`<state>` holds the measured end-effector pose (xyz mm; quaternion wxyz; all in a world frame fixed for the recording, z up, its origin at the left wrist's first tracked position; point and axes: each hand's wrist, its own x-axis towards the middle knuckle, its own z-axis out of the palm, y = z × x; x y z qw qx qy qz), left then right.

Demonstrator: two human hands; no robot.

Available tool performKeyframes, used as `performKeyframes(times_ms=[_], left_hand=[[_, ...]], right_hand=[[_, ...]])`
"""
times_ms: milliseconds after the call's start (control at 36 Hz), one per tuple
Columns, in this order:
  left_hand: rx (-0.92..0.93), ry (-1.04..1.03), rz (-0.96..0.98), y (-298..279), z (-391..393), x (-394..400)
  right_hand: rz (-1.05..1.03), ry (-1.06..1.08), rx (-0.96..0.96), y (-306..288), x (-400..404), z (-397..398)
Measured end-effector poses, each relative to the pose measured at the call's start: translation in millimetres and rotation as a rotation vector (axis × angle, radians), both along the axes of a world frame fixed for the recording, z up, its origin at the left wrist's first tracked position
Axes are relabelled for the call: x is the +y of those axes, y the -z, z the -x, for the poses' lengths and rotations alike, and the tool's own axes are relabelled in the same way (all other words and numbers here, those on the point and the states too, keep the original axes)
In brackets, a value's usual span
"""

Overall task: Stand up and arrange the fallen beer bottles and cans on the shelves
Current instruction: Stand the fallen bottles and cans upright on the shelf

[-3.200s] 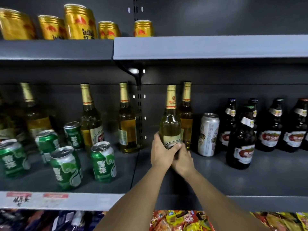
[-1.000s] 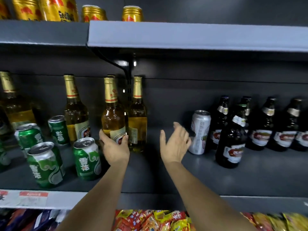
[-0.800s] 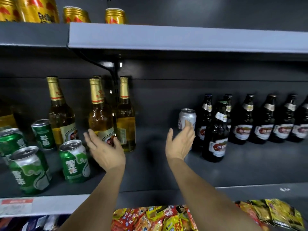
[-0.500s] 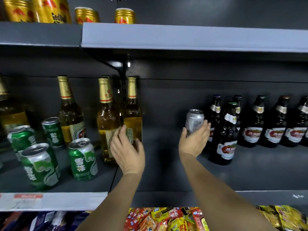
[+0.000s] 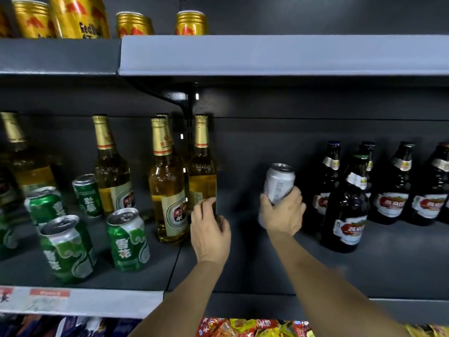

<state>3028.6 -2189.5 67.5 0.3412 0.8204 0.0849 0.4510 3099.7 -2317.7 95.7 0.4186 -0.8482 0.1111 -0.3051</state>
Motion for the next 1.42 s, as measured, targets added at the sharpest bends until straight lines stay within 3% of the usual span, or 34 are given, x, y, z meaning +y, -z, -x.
performKeyframes(times_ms=[194, 583, 694, 750, 833, 944, 1111, 1167, 1278, 1417], left_hand=[[0.015, -0.003, 0.095, -0.5, -0.1, -2.2], [-0.022, -0.061, 0.133, -7.9, 12.6, -6.2], [-0.05, -0.052, 0.122, -18.9, 14.2, -20.7], [-0.048, -0.042, 0.121, -24.1, 14.1, -30.2], [-0.073, -0.007, 0.124, -28.4, 15.5, -50.2], [-0.107, 0.101, 0.122, -27.8, 15.0, -81.9], [0.061, 0.332, 0.244, -27.2, 6.0, -130.9], [0.139, 0.399, 0.326, -28.1, 0.0, -143.9], [0.303, 0.547, 0.72, -36.0, -10.3, -168.9], [0.438, 0.671, 0.728, -40.6, -23.5, -185.5]], right_hand=[[0.092, -0.283, -0.035, -4.0, 36.3, 22.3], [0.18, -0.449, 0.015, -2.6, 52.2, 44.3], [0.35, -0.55, -0.091, -0.6, 26.7, 51.1], [0.403, -0.475, -0.205, -0.4, 5.6, 55.4], [0.299, -0.179, -0.404, 0.5, -27.1, 54.3], [0.205, 0.067, -0.451, -3.5, -80.7, 52.2], [0.185, 0.18, -0.302, 7.3, -147.1, 52.8], [0.143, 0.107, -0.138, 13.7, -159.5, 50.9], [-0.01, -0.11, 0.123, 21.9, -173.4, 44.4], [-0.047, -0.222, 0.241, 24.4, -174.2, 33.8]])
